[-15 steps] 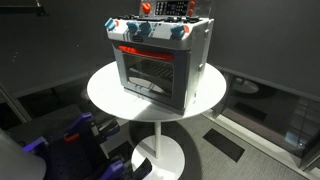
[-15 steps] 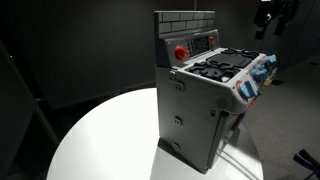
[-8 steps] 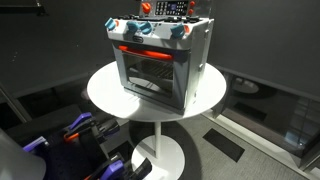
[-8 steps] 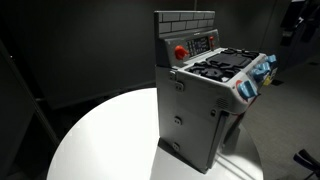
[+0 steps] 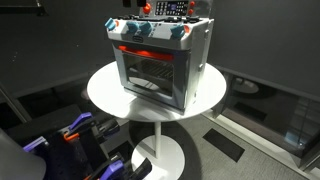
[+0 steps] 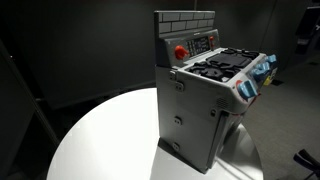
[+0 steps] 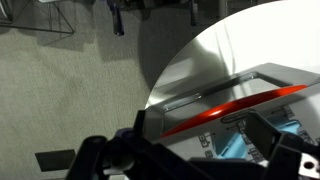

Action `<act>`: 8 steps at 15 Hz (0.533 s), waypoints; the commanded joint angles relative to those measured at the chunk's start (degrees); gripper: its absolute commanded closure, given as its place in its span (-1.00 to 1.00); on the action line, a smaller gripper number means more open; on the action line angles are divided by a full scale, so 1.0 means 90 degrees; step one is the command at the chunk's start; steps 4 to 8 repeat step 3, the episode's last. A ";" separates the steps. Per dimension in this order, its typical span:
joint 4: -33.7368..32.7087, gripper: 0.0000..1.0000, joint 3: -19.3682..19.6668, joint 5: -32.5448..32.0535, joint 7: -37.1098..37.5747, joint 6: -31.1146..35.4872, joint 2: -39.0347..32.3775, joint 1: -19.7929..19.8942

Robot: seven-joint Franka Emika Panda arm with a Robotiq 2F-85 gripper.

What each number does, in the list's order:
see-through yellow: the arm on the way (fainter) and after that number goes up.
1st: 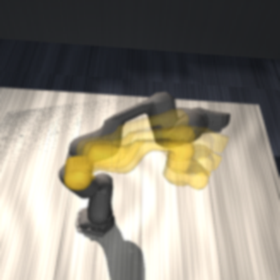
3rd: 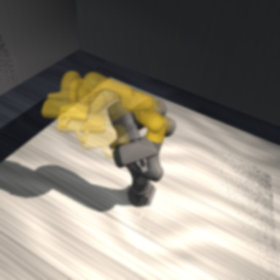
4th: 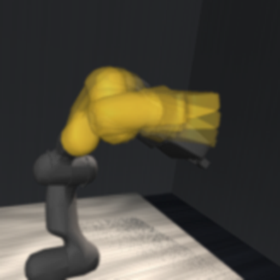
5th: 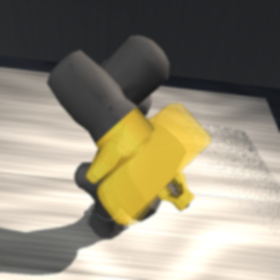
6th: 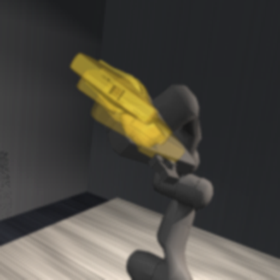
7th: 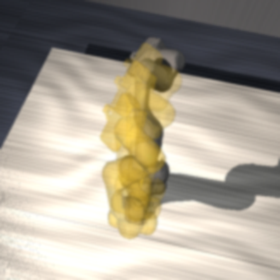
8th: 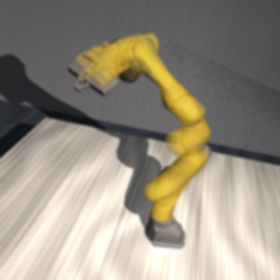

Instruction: Press the top right orange button on the stove

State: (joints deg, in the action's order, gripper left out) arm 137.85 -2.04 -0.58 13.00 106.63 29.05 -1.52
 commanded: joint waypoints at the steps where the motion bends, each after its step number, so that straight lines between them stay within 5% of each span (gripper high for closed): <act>1: 0.0001 -1.00 -0.0074 0.0038 -0.0038 -0.0015 -0.0001 0.0090; 8: 0.0004 -1.00 -0.0072 0.0038 -0.0039 -0.0015 -0.0001 0.0090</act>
